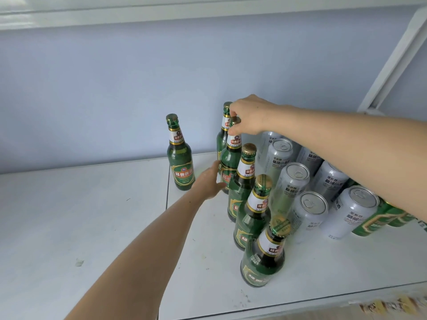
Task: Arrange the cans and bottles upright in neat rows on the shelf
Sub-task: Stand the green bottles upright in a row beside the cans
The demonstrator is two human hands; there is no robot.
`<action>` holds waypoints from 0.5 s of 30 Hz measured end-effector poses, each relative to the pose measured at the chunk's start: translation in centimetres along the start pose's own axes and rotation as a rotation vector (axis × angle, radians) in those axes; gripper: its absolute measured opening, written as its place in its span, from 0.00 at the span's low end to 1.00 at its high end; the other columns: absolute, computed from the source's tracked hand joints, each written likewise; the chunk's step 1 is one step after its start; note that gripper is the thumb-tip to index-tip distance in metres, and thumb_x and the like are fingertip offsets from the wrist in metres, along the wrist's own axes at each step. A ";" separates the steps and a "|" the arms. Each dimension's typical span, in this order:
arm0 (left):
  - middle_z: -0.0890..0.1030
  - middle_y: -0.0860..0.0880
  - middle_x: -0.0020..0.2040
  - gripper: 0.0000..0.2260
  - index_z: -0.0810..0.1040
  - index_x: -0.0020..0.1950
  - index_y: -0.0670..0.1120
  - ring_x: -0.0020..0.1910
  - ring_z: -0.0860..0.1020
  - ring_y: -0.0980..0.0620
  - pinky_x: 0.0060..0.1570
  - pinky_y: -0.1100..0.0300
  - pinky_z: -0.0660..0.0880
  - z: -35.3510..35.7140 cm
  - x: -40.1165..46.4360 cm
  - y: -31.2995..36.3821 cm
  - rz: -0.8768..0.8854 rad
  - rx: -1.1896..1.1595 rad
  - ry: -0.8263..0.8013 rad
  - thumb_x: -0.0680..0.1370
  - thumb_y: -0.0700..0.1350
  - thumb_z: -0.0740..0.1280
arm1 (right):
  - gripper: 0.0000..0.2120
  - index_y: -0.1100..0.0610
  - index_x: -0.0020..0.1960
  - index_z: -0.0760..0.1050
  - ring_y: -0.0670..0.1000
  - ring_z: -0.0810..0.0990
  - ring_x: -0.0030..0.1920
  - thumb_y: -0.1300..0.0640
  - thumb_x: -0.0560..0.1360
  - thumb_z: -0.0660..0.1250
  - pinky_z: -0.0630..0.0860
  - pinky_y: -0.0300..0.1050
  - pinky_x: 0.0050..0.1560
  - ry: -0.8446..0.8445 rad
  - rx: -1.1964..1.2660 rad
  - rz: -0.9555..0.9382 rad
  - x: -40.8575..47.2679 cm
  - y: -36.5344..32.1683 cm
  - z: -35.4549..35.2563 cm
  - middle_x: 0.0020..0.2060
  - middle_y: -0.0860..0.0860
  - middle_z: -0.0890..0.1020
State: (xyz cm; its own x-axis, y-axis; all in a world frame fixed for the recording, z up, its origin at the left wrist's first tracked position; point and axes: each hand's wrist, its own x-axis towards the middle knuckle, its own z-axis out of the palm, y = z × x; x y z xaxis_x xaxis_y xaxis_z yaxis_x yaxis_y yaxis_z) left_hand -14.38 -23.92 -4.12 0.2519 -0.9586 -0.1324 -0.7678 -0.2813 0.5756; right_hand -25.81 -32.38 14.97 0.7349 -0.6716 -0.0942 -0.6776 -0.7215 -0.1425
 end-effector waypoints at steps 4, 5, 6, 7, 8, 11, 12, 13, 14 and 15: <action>0.75 0.42 0.67 0.28 0.60 0.72 0.43 0.62 0.76 0.41 0.59 0.45 0.75 0.1 0.9 -0.1 -0.002 -0.008 0.018 0.78 0.45 0.69 | 0.15 0.64 0.55 0.75 0.62 0.82 0.48 0.55 0.75 0.68 0.74 0.48 0.40 0.016 0.008 -0.005 1.0 0.1 0.5 0.49 0.61 0.80; 0.75 0.42 0.67 0.26 0.61 0.71 0.43 0.62 0.76 0.41 0.58 0.44 0.75 0.0 1.0 -0.1 -0.010 -0.023 0.025 0.78 0.45 0.68 | 0.14 0.64 0.56 0.75 0.62 0.82 0.49 0.56 0.75 0.68 0.74 0.49 0.41 0.016 0.020 -0.013 1.1 0.1 0.6 0.49 0.60 0.79; 0.75 0.42 0.67 0.25 0.61 0.70 0.43 0.62 0.76 0.41 0.58 0.45 0.75 -0.1 1.1 0.0 -0.015 -0.039 0.028 0.78 0.45 0.68 | 0.13 0.65 0.56 0.75 0.62 0.82 0.50 0.57 0.76 0.68 0.75 0.49 0.42 0.018 0.032 -0.022 1.2 0.1 0.7 0.48 0.59 0.78; 0.75 0.42 0.66 0.24 0.62 0.69 0.42 0.62 0.76 0.41 0.58 0.45 0.75 -0.2 1.3 0.0 -0.014 -0.051 0.026 0.78 0.44 0.68 | 0.12 0.65 0.55 0.75 0.62 0.81 0.50 0.58 0.76 0.68 0.75 0.49 0.42 0.021 0.043 -0.028 1.3 0.2 0.8 0.46 0.59 0.77; 0.76 0.42 0.66 0.23 0.63 0.68 0.42 0.62 0.76 0.41 0.59 0.45 0.75 -0.3 1.4 0.1 -0.013 -0.060 0.021 0.78 0.43 0.69 | 0.12 0.65 0.55 0.75 0.62 0.81 0.51 0.59 0.76 0.67 0.74 0.48 0.41 0.023 0.053 -0.032 1.4 0.2 0.9 0.44 0.58 0.76; 0.76 0.42 0.65 0.22 0.64 0.67 0.41 0.62 0.76 0.42 0.60 0.46 0.74 -0.5 1.5 0.1 -0.004 -0.062 0.012 0.77 0.44 0.69 | 0.10 0.65 0.53 0.75 0.62 0.81 0.49 0.60 0.76 0.67 0.75 0.48 0.42 0.021 0.066 -0.044 1.4 0.5 0.8 0.39 0.56 0.75; 0.77 0.42 0.64 0.22 0.64 0.66 0.41 0.62 0.76 0.42 0.60 0.46 0.74 -0.6 1.4 0.0 -0.001 -0.060 0.008 0.77 0.44 0.69 | 0.09 0.65 0.52 0.75 0.62 0.82 0.48 0.60 0.75 0.67 0.76 0.50 0.42 0.018 0.068 -0.050 1.3 0.6 0.8 0.37 0.55 0.74; 0.77 0.42 0.64 0.22 0.64 0.66 0.42 0.62 0.76 0.42 0.60 0.45 0.74 -0.7 1.3 0.0 0.003 -0.058 0.003 0.77 0.44 0.69 | 0.08 0.64 0.51 0.75 0.62 0.82 0.46 0.61 0.75 0.67 0.78 0.51 0.43 0.014 0.076 -0.053 1.3 0.6 0.8 0.36 0.54 0.74; 0.77 0.43 0.64 0.21 0.65 0.66 0.42 0.62 0.76 0.42 0.60 0.45 0.74 -0.8 1.2 -0.1 0.005 -0.056 -0.002 0.77 0.45 0.69 | 0.07 0.64 0.50 0.75 0.61 0.83 0.44 0.61 0.75 0.67 0.79 0.52 0.43 0.008 0.089 -0.054 1.3 0.6 0.7 0.35 0.54 0.75; 0.77 0.43 0.64 0.21 0.65 0.66 0.42 0.62 0.76 0.43 0.60 0.45 0.74 -0.8 1.1 -0.2 0.008 -0.052 -0.008 0.78 0.45 0.69 | 0.06 0.64 0.49 0.75 0.60 0.84 0.43 0.61 0.76 0.67 0.79 0.52 0.43 0.001 0.098 -0.054 1.2 0.6 0.7 0.35 0.54 0.76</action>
State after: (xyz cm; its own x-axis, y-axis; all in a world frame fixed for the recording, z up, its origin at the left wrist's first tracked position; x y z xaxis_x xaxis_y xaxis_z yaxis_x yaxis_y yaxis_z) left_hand -13.44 -24.88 -3.73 0.2409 -0.9612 -0.1343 -0.7381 -0.2713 0.6178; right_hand -25.34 -33.49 14.06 0.7702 -0.6324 -0.0829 -0.6310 -0.7366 -0.2434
